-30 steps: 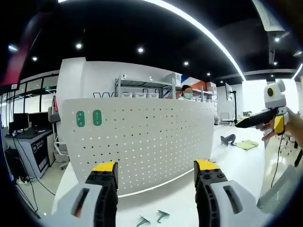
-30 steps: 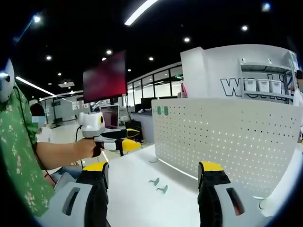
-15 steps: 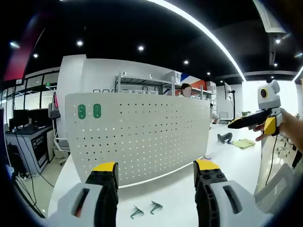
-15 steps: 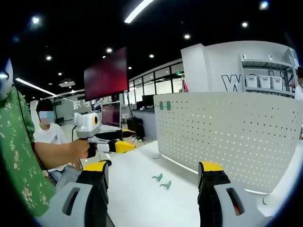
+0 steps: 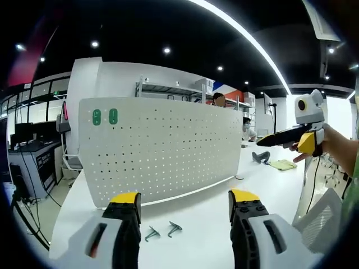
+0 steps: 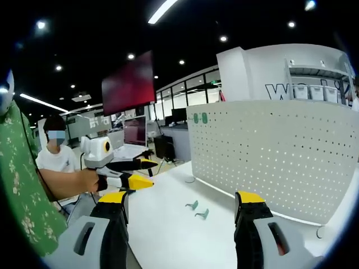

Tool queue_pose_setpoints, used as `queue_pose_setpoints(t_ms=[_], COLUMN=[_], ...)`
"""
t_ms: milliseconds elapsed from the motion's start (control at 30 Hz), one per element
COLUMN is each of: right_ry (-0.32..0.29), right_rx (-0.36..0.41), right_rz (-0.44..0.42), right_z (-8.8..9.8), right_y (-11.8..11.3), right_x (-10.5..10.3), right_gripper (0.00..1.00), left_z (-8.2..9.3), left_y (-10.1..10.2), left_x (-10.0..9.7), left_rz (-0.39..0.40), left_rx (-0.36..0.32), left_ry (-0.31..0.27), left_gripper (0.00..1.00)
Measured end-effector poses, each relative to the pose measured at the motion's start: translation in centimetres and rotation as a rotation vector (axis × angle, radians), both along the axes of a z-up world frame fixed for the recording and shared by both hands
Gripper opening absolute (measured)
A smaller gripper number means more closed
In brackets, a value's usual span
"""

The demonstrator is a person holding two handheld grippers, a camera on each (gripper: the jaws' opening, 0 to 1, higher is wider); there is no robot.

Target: Insert the hook assembly into the mounting plate slot until the hook locks in place.

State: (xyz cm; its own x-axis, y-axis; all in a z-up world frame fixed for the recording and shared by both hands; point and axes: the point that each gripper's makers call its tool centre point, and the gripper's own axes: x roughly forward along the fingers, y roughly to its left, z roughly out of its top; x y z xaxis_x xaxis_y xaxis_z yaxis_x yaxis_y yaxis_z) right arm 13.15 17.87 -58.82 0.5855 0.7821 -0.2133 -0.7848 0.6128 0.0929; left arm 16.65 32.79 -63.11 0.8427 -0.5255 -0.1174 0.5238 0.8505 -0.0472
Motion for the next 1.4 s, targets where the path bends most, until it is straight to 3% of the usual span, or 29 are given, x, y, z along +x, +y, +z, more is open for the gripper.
queue_pose_setpoints(t_ms=[633,1000,1400], right_ry=[0.034,0.045,0.071], right_rx=[-0.039,-0.045,-0.072], right_rz=[0.010,0.002,-0.007], right_z=[-2.3,-3.0,-5.1], right_y=[0.4,0.3,0.2], right_x=[-0.2,0.3,1.2], right_gripper=[0.78,0.76,0.73], left_z=[-2.4,-3.5,-4.5], left_y=[-0.8,-1.1,-1.2], left_x=[-1.5,-1.8,-2.1], left_rz=[-0.018,-0.031,-0.035], left_rx=[0.005,0.017,0.023], left_ry=[0.006,0.014,0.037], left_gripper=[0.62,0.62,0.61])
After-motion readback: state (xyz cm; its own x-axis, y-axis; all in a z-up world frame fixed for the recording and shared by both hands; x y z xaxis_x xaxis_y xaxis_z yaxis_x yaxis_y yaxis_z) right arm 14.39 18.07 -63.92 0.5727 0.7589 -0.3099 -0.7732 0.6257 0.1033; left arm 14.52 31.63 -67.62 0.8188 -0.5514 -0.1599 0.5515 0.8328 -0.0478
